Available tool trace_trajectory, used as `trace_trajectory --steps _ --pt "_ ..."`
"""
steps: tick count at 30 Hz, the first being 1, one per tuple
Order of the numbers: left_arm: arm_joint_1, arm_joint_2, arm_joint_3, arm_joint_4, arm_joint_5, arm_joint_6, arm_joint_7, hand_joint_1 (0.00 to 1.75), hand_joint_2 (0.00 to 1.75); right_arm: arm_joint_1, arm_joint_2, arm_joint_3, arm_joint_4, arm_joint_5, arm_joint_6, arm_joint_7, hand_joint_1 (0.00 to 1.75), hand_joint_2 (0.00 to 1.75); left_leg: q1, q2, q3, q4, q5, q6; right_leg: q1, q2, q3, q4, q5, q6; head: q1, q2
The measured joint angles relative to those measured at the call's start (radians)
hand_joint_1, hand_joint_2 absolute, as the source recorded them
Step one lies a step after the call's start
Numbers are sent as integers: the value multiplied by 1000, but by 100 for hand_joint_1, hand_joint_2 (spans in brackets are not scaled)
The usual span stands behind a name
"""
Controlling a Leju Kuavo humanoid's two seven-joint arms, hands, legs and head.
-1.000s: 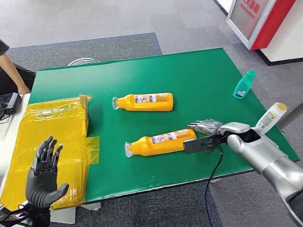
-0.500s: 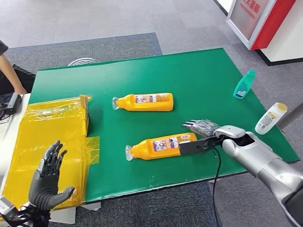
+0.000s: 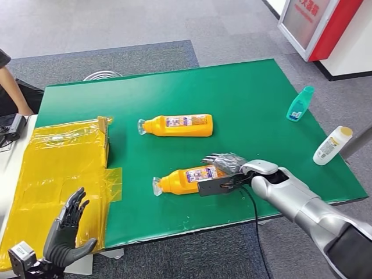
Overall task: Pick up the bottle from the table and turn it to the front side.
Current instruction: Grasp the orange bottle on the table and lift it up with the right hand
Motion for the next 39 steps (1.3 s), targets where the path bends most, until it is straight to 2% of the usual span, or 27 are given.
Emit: trace_trajectory --steps 4,5,8,9,19,32,35,39 --pt "-8 1 -1 11 4 -2 2 0 175 2 25 5 23 -4 -2 3 0 175 0 0 0 0 0 0 0 0 0 0 0 0 0 0" --pt "-9 1 -1 14 5 -3 3 0 175 2 29 5 29 -5 -5 2 6 175 0 0 0 0 0 0 0 0 0 0 0 0 0 0" --pt "-11 2 -2 21 10 -4 4 0 175 2 36 5 42 -5 -13 -4 137 175 0 0 0 0 0 0 0 0 0 0 0 0 0 0" --pt "-11 2 -2 23 10 -4 4 0 175 1 37 5 46 -5 -15 -5 175 175 0 0 0 0 0 0 0 0 0 0 0 0 0 0" --pt "-5 4 -1 34 15 -4 4 0 175 4 39 4 59 25 -57 -18 175 175 0 0 0 0 1 1 0 0 0 0 1 0 0 0" --pt "41 2 2 28 -15 30 6 0 175 92 36 -67 -94 100 -174 0 175 175 0 0 0 0 0 0 0 0 -1 0 0 0 0 0" --pt "58 -23 31 8 19 -8 12 0 175 185 52 -137 -192 145 -277 -6 175 175 0 -1 -1 0 0 0 1 0 0 0 0 0 0 0" --pt "67 -84 93 -21 50 -99 14 0 175 376 147 -276 -387 156 -327 -35 175 175 1 -1 -1 0 -2 -2 2 -1 -1 0 -3 -2 0 0"
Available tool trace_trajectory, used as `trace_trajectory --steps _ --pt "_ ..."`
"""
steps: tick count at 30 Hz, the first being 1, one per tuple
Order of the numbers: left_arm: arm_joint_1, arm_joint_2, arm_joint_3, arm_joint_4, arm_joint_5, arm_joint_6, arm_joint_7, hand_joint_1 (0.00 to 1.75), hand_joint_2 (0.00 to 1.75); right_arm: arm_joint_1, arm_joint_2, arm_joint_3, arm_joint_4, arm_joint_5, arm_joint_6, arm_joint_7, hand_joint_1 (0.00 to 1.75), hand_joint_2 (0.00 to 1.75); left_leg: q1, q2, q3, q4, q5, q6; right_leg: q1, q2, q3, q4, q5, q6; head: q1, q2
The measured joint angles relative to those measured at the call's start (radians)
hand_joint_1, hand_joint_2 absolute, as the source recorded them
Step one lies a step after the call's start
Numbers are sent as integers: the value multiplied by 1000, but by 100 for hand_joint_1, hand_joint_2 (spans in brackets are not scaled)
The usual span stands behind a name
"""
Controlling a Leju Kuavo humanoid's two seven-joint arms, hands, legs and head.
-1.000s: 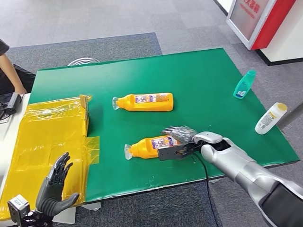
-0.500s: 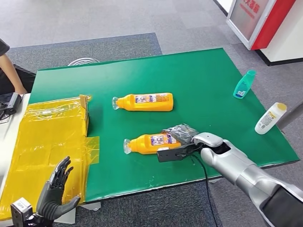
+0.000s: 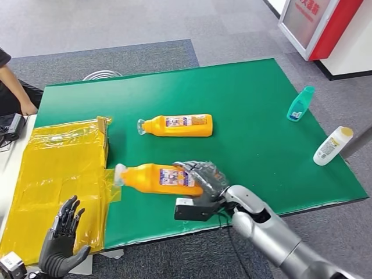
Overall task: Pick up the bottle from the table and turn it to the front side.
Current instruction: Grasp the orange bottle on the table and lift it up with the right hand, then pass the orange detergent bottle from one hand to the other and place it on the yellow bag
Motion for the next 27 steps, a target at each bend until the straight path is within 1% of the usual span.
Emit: trace_trajectory --steps 3,6,9,12,17,20,23,27 --pt "-25 -45 26 0 47 -39 20 0 175 84 86 -68 -84 -17 2 -34 175 175 0 -1 0 0 0 0 1 -1 0 0 -1 -1 0 0" --pt "-61 -82 49 5 103 -59 47 0 175 130 153 -102 -117 -28 5 -58 175 175 1 -1 0 0 0 -1 1 0 0 0 0 -2 0 0" --pt "-83 -104 62 10 117 -65 56 0 175 157 195 -120 -133 -29 7 -67 175 175 0 -1 0 0 0 -1 1 0 0 0 1 -2 0 0" --pt "-89 -114 71 12 122 -69 57 0 175 168 212 -135 -140 -29 8 -71 175 175 0 -1 0 0 1 -1 0 0 0 0 1 -1 0 0" --pt "-92 -125 80 15 131 -70 67 0 175 176 228 -150 -144 -48 26 -84 175 175 0 -1 0 0 0 0 0 0 -1 0 1 -1 0 0" --pt "-106 -128 73 16 131 -81 76 0 175 188 249 -157 -141 -88 54 -124 175 175 0 -1 0 0 0 -1 0 0 -1 0 1 -1 0 0" --pt "-132 -114 28 17 125 -120 71 0 175 190 278 -157 -115 -119 44 -188 175 175 0 -1 0 0 1 -1 1 0 -1 0 1 -1 0 0" --pt "-153 -66 -77 17 144 -161 67 0 175 177 306 -153 -26 -128 -13 -260 175 175 1 -1 0 0 1 -1 1 0 -1 0 1 -2 0 0"
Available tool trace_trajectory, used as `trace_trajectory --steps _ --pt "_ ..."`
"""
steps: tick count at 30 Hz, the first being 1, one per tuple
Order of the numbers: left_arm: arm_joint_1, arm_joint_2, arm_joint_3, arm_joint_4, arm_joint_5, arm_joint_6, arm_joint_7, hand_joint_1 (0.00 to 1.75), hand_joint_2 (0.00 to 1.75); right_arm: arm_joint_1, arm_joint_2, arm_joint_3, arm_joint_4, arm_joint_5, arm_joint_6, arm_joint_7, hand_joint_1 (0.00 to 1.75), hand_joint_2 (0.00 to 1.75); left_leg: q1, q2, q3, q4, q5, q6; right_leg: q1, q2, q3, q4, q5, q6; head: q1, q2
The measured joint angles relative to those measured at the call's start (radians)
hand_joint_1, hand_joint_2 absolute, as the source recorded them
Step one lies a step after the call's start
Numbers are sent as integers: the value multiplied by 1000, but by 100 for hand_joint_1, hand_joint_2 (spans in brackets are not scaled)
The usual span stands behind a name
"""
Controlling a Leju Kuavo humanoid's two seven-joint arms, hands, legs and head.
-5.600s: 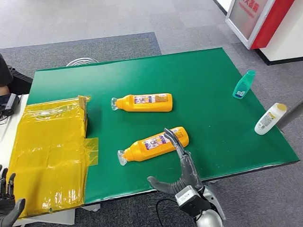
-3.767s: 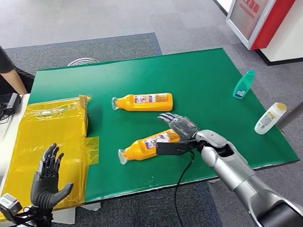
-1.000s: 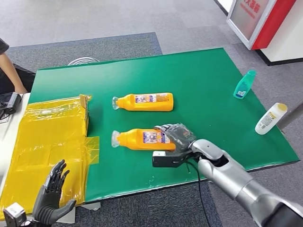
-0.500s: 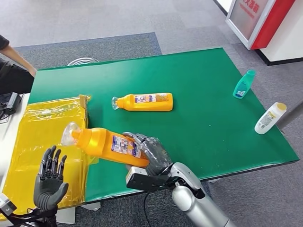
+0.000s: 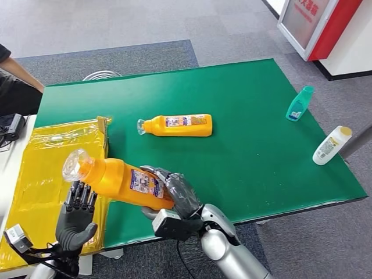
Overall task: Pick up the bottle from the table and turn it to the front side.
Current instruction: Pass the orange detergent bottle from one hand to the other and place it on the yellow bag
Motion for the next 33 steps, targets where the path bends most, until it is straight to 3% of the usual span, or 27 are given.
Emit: trace_trajectory --steps 6,11,25,33 --pt "-4 110 -163 -4 67 -57 0 0 175 -14 30 34 123 32 -103 -78 175 175 0 0 0 0 0 0 0 0 0 0 0 0 0 0" --pt "-3 159 -222 -7 81 -56 -8 0 175 -14 36 57 166 38 -117 -88 175 175 0 0 0 0 0 0 0 0 0 0 -1 -1 0 0" --pt "-4 209 -271 -13 101 -52 -12 0 175 -31 44 87 229 55 -154 -89 175 175 0 0 0 0 0 0 0 0 0 0 -1 -1 0 0" --pt "-3 193 -272 -13 133 33 40 0 175 -28 44 93 274 75 -168 -100 175 175 0 0 0 0 0 0 0 0 0 0 -1 -1 0 0"
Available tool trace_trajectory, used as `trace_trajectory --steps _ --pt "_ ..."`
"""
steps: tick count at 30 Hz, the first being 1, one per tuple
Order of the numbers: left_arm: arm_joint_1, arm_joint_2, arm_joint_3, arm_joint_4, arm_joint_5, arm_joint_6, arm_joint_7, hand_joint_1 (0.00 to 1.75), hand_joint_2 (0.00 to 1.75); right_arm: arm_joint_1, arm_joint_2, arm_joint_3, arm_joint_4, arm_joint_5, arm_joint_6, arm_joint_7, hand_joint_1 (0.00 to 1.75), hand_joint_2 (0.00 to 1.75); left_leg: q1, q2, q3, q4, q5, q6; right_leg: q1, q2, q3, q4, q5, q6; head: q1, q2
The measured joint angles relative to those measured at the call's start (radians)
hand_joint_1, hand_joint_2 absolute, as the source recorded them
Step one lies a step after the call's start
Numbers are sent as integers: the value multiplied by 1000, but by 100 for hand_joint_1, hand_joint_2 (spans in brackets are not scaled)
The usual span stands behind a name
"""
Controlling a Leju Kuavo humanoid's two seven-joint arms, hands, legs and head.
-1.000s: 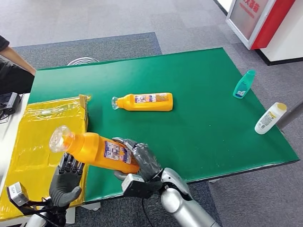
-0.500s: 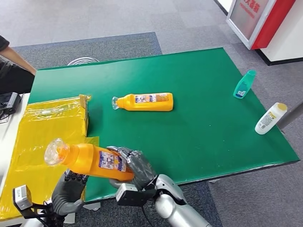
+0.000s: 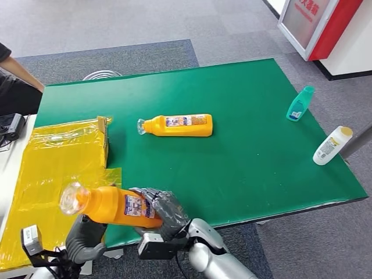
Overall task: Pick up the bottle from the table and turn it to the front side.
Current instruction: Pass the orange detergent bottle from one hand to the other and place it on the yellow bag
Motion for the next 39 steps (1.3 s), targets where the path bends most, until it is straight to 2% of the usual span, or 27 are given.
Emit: trace_trajectory --steps 6,16,17,20,21,26,38,39 --pt "-11 -34 2 0 -1 21 32 0 175 0 4 14 31 24 -2 -1 175 175 0 0 0 0 0 0 0 0 0 0 0 0 0 0" --pt "-16 -59 3 0 -14 41 39 0 175 -2 11 26 73 41 -18 -5 175 175 0 0 0 0 0 0 0 0 0 0 0 0 0 0" --pt "-17 -60 3 0 -22 45 40 7 175 -2 12 26 76 43 -19 -5 175 175 0 0 0 0 0 0 0 0 0 0 0 0 0 0" --pt "-20 -62 3 0 -84 88 33 134 175 -2 16 27 85 44 -24 -3 175 175 0 0 0 0 0 0 0 0 0 0 0 0 0 0" --pt "-21 -62 3 -1 -115 111 28 171 175 -3 16 27 87 43 -26 -1 175 175 0 0 0 0 0 0 0 0 0 0 0 0 0 0" --pt "-21 -75 3 -19 -244 210 16 175 175 -3 16 24 94 41 -32 5 175 175 0 0 0 0 0 0 0 0 0 0 0 0 0 0" --pt "-21 -110 8 -69 -368 309 3 175 175 -3 16 20 84 34 -31 16 175 175 0 0 0 0 0 0 0 0 0 0 0 0 0 0" --pt "-21 -113 9 -71 -370 311 2 175 175 -3 16 20 82 34 -30 16 154 175 0 0 0 0 0 0 0 0 0 0 0 0 0 0"
